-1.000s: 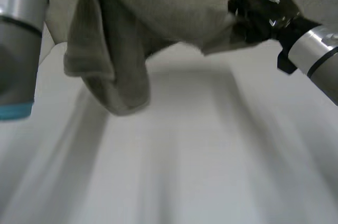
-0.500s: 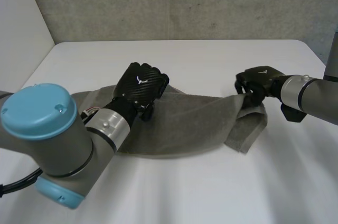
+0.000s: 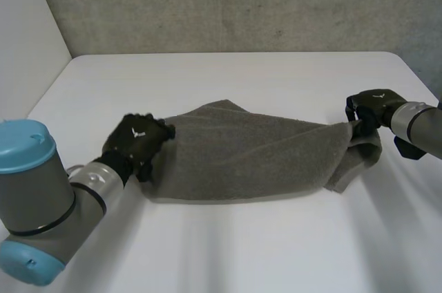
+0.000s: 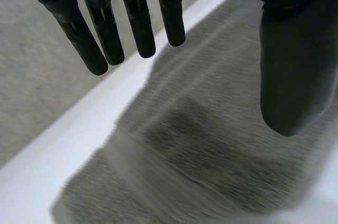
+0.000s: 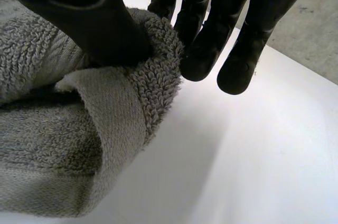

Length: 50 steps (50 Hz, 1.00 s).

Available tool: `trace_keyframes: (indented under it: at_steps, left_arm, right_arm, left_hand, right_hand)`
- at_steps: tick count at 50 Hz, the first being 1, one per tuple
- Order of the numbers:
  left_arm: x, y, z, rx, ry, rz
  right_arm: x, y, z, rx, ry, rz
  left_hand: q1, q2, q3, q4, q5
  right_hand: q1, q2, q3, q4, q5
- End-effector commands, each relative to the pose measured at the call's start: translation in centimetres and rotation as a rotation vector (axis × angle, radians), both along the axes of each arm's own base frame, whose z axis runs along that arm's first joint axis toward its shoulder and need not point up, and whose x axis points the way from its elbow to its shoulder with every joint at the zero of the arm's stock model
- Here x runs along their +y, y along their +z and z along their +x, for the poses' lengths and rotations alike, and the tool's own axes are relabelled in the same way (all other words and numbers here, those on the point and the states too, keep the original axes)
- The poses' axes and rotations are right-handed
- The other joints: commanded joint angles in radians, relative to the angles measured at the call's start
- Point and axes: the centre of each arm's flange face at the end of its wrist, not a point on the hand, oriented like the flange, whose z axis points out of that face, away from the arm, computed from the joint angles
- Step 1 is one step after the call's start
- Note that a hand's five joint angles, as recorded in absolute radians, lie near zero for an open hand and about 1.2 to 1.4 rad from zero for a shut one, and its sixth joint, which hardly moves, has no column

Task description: Fold the towel.

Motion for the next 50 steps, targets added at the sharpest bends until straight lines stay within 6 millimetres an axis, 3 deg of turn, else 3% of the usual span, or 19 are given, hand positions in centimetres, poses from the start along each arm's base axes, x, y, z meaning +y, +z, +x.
trace_keyframes:
  at_steps: [1,8,24,39,50]
  left_arm:
    - [0.9,-1.1,-0.1,-0.016,-0.046,0.075]
    - [0.5,-2.7,-0.2,-0.037,-0.038,0.115]
    - [-0.3,-3.9,-0.1,-0.055,-0.026,0.125]
    - [-2.4,-4.0,-0.3,-0.048,-0.006,0.105]
    - [-2.6,-4.3,-0.3,-0.051,-0.007,0.109]
  right_arm:
    - [0.4,-0.4,0.3,0.001,0.013,0.015]
    - [0.4,-0.5,0.3,0.005,0.015,0.011]
    - [0.6,-0.8,0.3,0.022,0.024,0.016]
    - [0.7,-0.7,0.3,0.022,0.024,0.016]
    - [0.7,-0.8,0.3,0.023,0.023,0.018]
  left_hand:
    - [-0.065,-0.06,-0.052,-0.072,-0.217]
    - [-0.009,-0.004,0.003,-0.017,-0.161]
    - [0.014,0.019,0.027,0.007,-0.137]
    - [0.22,0.225,0.232,0.212,0.068]
    - [0.349,0.354,0.361,0.341,0.197]
  right_hand:
    - [0.062,0.073,0.05,0.048,0.061]
    - [0.062,0.073,0.05,0.048,0.061]
    - [0.062,0.073,0.05,0.048,0.061]
    - [0.062,0.073,0.05,0.048,0.061]
    - [0.062,0.073,0.05,0.048,0.061]
